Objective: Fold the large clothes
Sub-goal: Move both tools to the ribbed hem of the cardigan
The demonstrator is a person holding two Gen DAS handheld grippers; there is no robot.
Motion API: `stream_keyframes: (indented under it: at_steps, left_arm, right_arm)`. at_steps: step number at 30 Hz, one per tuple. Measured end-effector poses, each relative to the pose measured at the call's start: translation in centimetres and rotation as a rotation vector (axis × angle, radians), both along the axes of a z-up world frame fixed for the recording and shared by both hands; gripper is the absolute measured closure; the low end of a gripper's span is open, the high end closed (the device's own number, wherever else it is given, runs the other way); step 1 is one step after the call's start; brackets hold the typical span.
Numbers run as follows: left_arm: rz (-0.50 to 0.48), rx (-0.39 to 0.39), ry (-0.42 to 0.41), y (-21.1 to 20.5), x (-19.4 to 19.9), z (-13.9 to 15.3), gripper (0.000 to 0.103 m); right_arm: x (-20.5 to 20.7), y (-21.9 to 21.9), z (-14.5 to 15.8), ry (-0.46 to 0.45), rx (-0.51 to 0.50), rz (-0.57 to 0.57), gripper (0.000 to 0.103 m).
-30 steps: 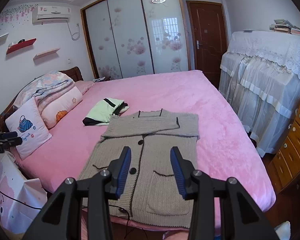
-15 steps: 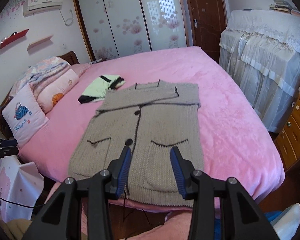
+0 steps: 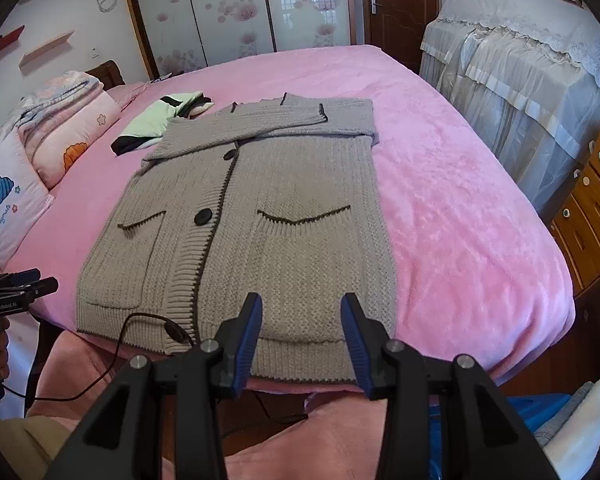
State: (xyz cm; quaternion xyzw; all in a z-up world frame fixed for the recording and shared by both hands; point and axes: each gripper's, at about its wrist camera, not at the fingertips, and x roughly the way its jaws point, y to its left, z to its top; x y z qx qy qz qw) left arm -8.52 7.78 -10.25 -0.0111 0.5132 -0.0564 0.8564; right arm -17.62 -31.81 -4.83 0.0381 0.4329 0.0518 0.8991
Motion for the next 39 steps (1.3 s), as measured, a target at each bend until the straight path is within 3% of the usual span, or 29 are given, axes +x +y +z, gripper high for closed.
stream_keyframes:
  at_steps: [2,6,11,19,24,29,34,39]
  left_arm:
    - [-0.015,-0.046,-0.002,-0.7,0.0,-0.2,0.018]
    - [-0.081,-0.054,-0.008,-3.5,0.4,-0.6,0.018]
    - [-0.17,0.03,-0.047,-6.7,0.8,-1.7,0.018]
    - [-0.147,-0.035,-0.009,-6.2,2.5,-3.5,0.019]
    - [-0.159,-0.063,-0.029,-6.7,2.4,-3.8,0.02]
    - [-0.232,-0.091,0.003,-8.0,2.3,-4.5,0.043]
    - [-0.301,-0.062,0.021,-9.1,1.6,-5.1,0.048]
    - [-0.212,-0.073,0.018,-7.2,2.1,-5.2,0.054]
  right_arm:
    - [0.2,0.3,-0.4,0.011,0.006,0.012,0.062]
    - [0.7,2.0,-1.3,0.029,0.011,0.078,0.062]
    - [0.7,5.2,-2.6,0.044,-0.046,0.174,0.062]
    - [0.7,6.2,-3.9,0.068,-0.037,0.226,0.062]
    - [1.0,7.5,-4.5,0.079,-0.046,0.258,0.062]
    - [1.4,8.6,-4.6,0.08,-0.05,0.284,0.062]
    - [1.6,8.8,-4.3,0.071,-0.049,0.284,0.062]
    - [1.9,8.3,-4.7,0.083,-0.048,0.257,0.062]
